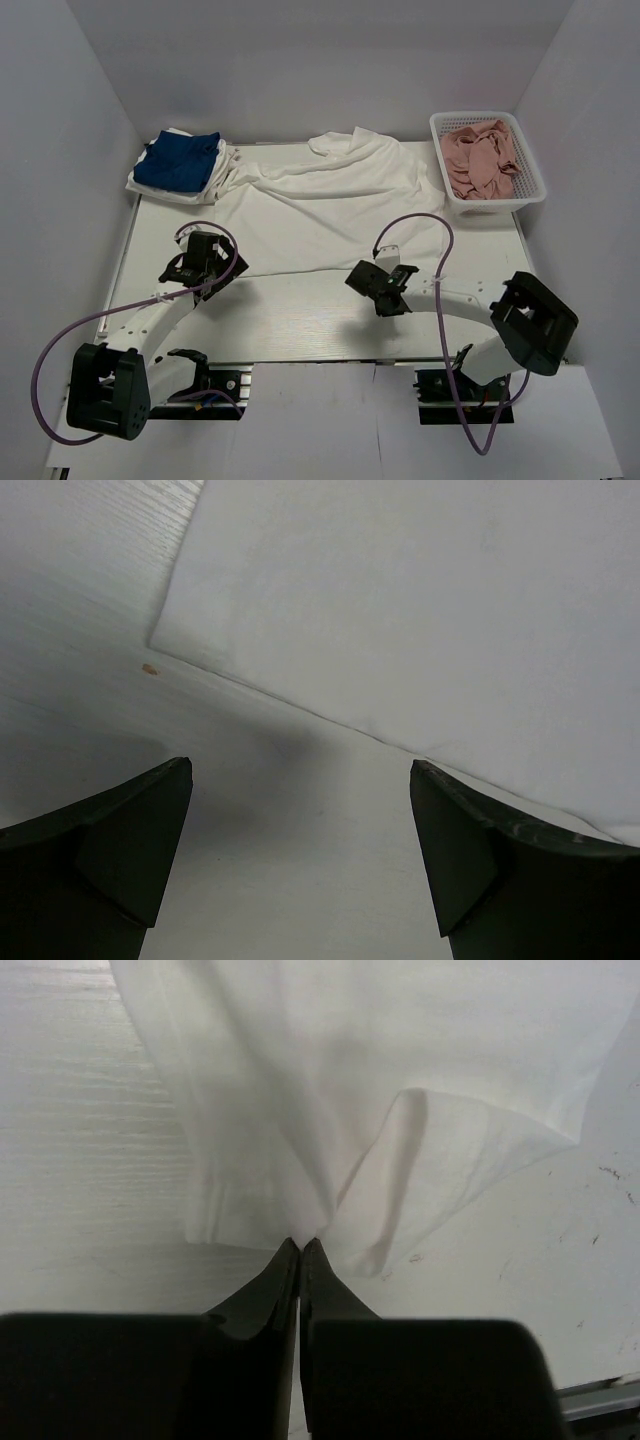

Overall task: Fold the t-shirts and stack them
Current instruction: Flatten out the tshirt

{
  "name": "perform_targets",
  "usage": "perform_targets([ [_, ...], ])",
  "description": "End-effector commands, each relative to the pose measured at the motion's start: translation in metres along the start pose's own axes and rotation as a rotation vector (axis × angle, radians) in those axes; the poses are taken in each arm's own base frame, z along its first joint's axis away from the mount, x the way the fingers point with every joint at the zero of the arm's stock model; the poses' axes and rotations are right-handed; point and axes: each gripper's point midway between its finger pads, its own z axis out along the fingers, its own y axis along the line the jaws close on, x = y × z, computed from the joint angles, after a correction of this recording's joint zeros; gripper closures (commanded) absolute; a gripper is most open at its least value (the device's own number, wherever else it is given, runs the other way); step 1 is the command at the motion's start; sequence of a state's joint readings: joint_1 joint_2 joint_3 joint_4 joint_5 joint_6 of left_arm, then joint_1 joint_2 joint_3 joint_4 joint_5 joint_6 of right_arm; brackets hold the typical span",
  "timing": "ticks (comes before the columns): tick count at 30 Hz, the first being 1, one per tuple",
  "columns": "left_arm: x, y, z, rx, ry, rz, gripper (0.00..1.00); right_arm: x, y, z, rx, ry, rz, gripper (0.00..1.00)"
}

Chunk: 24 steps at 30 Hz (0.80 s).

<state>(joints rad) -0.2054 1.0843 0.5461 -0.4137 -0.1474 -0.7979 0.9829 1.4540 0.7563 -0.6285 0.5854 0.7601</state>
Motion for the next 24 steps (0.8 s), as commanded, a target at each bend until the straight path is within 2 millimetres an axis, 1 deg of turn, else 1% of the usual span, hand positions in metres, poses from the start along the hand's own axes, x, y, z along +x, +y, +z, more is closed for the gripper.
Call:
perform_targets([
  [1, -0.008, -0.004, -0.003, 0.020, -0.034, -0.006, 0.00, -0.016, -0.004, -0.005, 0.019, -0.064, 0.065, 1.00],
  [3, -0.008, -0.004, -0.003, 0.020, -0.034, -0.006, 0.00, -0.010, -0.004, -0.008, -0.021, -0.054, 0.048, 1.00],
  [4, -0.008, -0.004, -0.003, 0.020, -0.034, -0.006, 0.00, -0.005, -0.005, -0.009, -0.033, -0.042, 0.039, 1.00],
  [5, -0.008, -0.004, -0.003, 0.020, -0.034, -0.006, 0.00, -0.001, 0.000, -0.018, -0.102, -0.021, 0.039, 1.00],
  [6, -0.008, -0.004, -0.003, 0.020, -0.034, -0.006, 0.00, 0.010, -0.004, -0.024, -0.115, 0.024, 0.021, 1.00],
  [7, -0.008, -0.004, -0.003, 0.020, -0.034, -0.006, 0.00, 0.011, 0.000, -0.038, -0.187, 0.028, 0.036, 1.00],
  [8, -0.008, -0.004, -0.003, 0.020, -0.034, -0.006, 0.00, 0.015, -0.002, -0.042, -0.200, 0.042, 0.041, 1.00],
  [9, -0.008, -0.003, -0.002, 0.020, -0.034, 0.003, 0.00, 0.030, -0.013, -0.045, -0.180, 0.096, 0.036, 1.00],
  [10, -0.008, -0.003, -0.002, 0.020, -0.034, 0.003, 0.00, 0.039, -0.007, -0.056, -0.253, 0.133, 0.043, 1.00],
  [11, -0.008, -0.003, -0.002, 0.020, -0.034, 0.003, 0.00, 0.049, -0.011, -0.058, -0.264, 0.153, 0.070, 1.00],
  [12, -0.008, -0.003, -0.002, 0.020, -0.034, 0.003, 0.00, 0.065, -0.013, -0.063, -0.274, 0.220, 0.083, 1.00],
  [13, -0.008, -0.003, -0.002, 0.020, -0.034, 0.003, 0.00, 0.071, -0.008, -0.068, -0.324, 0.243, 0.100, 0.91],
  [14, -0.009, -0.005, -0.002, 0.026, -0.041, 0.002, 0.00, 0.085, -0.010, -0.061, -0.316, 0.271, 0.139, 0.63],
  [15, -0.009, -0.005, -0.002, 0.026, -0.041, 0.002, 0.00, 0.088, -0.002, -0.065, -0.369, 0.284, 0.155, 0.57],
  [16, -0.007, -0.003, 0.000, 0.018, -0.032, 0.004, 0.00, 0.089, 0.002, -0.064, -0.390, 0.284, 0.163, 0.54],
  [17, -0.010, -0.006, -0.001, 0.024, -0.038, 0.002, 0.00, 0.090, -0.002, -0.060, -0.363, 0.274, 0.212, 0.45],
  [19, -0.007, -0.003, 0.000, 0.008, -0.023, 0.006, 0.00, 0.085, -0.016, -0.057, -0.289, 0.236, 0.241, 0.41],
  [20, -0.006, -0.004, 0.000, 0.015, -0.016, 0.006, 0.00, 0.069, -0.016, -0.064, -0.281, 0.199, 0.299, 0.38],
  [21, -0.006, -0.004, 0.000, 0.015, -0.016, 0.006, 0.00, 0.055, -0.025, -0.062, -0.230, 0.122, 0.350, 0.36],
  [22, -0.006, -0.004, 0.000, 0.015, -0.016, 0.006, 0.00, 0.044, -0.033, -0.069, -0.207, 0.083, 0.390, 0.32],
  [23, -0.006, -0.004, 0.000, 0.015, -0.016, 0.006, 0.00, 0.042, -0.033, -0.070, -0.206, 0.083, 0.411, 0.32],
  [24, -0.006, -0.007, 0.000, 0.029, -0.015, 0.005, 0.00, 0.032, -0.039, -0.069, -0.180, 0.029, 0.435, 0.32],
])
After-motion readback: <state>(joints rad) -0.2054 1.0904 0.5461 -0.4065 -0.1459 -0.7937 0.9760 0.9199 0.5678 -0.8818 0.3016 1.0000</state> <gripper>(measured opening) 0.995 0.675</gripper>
